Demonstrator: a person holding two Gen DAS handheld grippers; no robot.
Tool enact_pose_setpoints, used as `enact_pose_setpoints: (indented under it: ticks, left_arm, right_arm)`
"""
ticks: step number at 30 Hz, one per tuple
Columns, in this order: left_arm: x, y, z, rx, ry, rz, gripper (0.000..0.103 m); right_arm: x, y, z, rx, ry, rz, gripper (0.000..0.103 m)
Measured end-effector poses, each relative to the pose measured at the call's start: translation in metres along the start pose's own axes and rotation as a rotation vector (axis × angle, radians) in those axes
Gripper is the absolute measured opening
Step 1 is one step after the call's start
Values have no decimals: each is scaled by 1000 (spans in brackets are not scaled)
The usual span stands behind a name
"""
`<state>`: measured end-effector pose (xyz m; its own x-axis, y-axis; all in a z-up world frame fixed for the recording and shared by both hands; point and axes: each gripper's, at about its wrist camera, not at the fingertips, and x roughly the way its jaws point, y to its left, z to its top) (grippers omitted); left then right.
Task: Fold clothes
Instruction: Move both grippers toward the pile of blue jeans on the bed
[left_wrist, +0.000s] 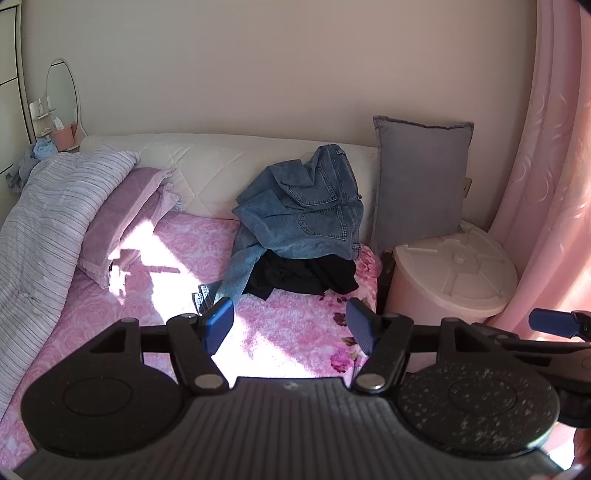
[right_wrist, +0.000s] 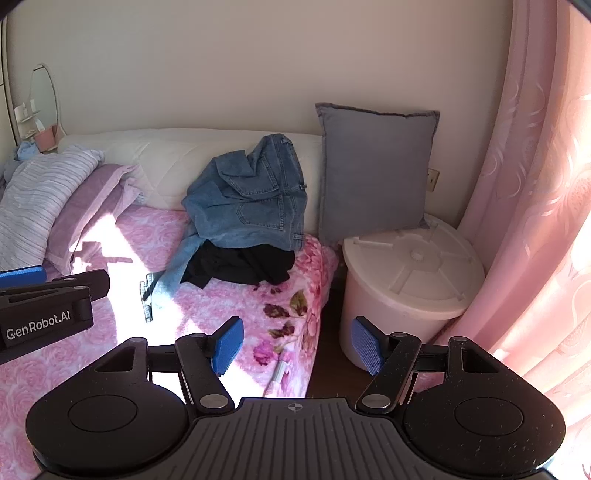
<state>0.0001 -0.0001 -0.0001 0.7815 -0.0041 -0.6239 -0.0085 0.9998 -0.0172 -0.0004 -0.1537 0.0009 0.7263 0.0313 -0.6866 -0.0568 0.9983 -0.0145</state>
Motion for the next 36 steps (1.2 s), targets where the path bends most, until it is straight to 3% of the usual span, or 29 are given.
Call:
enact_pose_setpoints:
  ticks: [17,36]
  left_arm:
    - [1,15,-20,-2,3,7,64]
    - [11,13,-16,-6,43,-14,64]
  right_arm:
    - [3,3,10,-14,19,7,68]
    - [9,-8,4,-3,42,-27,68]
